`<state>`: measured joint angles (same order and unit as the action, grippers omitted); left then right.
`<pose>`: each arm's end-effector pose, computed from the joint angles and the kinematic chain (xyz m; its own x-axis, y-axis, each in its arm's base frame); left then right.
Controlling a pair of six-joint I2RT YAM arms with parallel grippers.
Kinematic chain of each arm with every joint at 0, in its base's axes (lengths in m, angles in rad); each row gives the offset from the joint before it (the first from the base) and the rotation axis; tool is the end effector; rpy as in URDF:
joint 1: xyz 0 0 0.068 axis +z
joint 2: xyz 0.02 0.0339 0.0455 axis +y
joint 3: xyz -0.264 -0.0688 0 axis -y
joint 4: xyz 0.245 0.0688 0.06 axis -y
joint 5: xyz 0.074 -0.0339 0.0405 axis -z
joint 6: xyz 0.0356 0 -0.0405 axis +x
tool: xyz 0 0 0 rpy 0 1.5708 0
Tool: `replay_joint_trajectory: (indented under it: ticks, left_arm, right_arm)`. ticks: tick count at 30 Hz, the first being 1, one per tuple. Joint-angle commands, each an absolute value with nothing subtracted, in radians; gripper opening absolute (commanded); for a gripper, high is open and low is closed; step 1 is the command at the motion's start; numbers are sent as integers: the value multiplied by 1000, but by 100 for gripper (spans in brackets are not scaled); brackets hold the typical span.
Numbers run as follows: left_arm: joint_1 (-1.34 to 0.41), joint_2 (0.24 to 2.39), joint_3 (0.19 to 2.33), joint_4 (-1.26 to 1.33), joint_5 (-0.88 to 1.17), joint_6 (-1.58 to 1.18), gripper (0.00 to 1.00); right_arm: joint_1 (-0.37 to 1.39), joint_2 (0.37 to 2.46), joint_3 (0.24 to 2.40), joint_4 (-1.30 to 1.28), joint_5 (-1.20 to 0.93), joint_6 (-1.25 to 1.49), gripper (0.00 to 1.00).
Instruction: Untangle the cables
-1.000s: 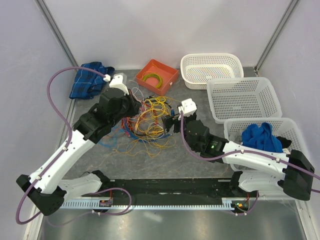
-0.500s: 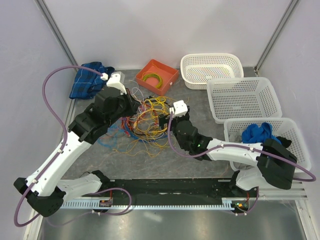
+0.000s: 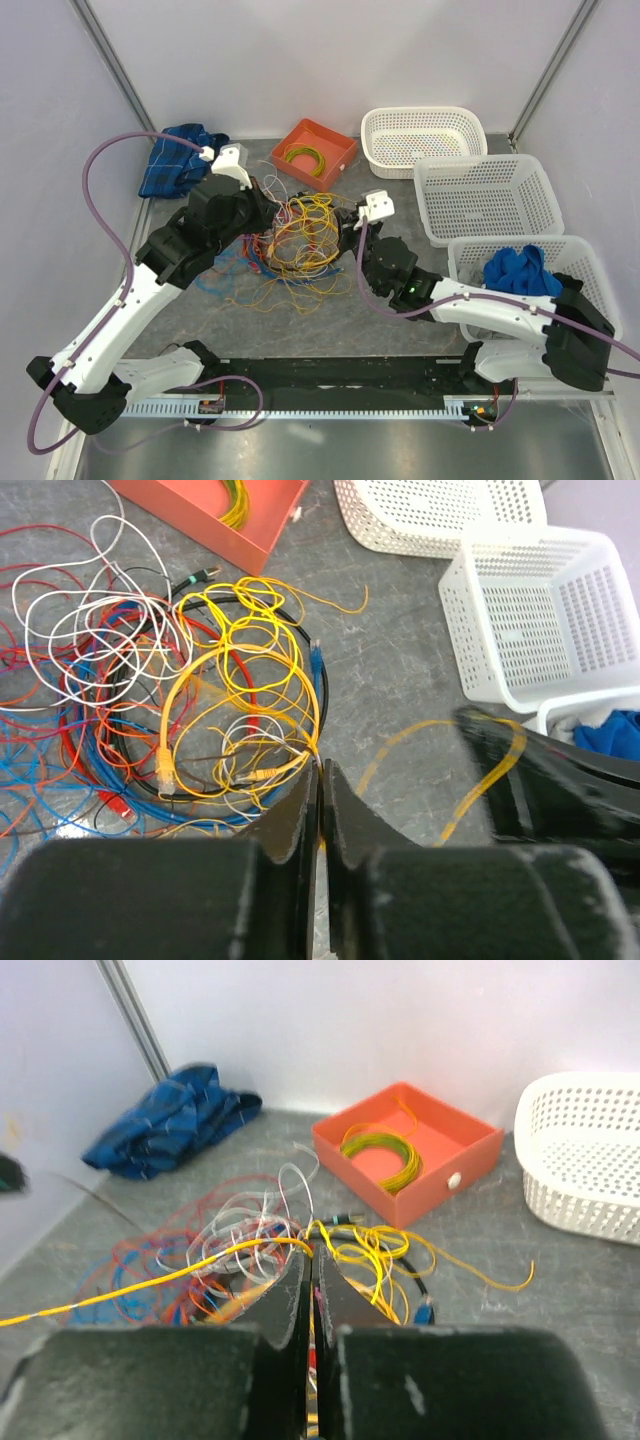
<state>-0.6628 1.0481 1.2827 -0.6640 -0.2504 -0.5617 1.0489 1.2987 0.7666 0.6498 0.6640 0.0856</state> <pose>0.1719 -0.1230 0.4124 -0.5007 -0.2638 -0.8245 0.1794 0.9001 -0.3970 0.1646 0.2421 0.3072 0.0260 0.1803 -0.9833 -0.3812 0.9111 0.1570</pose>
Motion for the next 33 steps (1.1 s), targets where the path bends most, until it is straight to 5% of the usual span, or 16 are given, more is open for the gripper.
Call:
replay_joint_trajectory:
  ticks: [1,2,5,14,21,28,33]
  left_arm:
    - [-658,1054,1305,-652,-313,-545,30]
    - [-657,1061,1304,-652,-321,-549,63]
    - [-657,1058,1298,-652,-356,-574,99]
    - [-655,942,1191,-580,-479,-611,99]
    - [-655,766,856,-177,-287,-618,93]
    - [-686,644,455,461,-46,-490,100]
    - [-753,739,459,569,-40,-275,100]
  right_arm:
    - [1043,1184,921,451,695,136,0]
    - [1045,1177,946,374,702,143,0]
    - [1043,1149,1028,261,726,146,0]
    - [1042,1144,1227,118,782,141,0]
    - [1043,1216,1390,14,804,173,0]
    - [1043,1275,1479,-72,811,195,0]
    - [1026,1307,1523,-118,804,219,0]
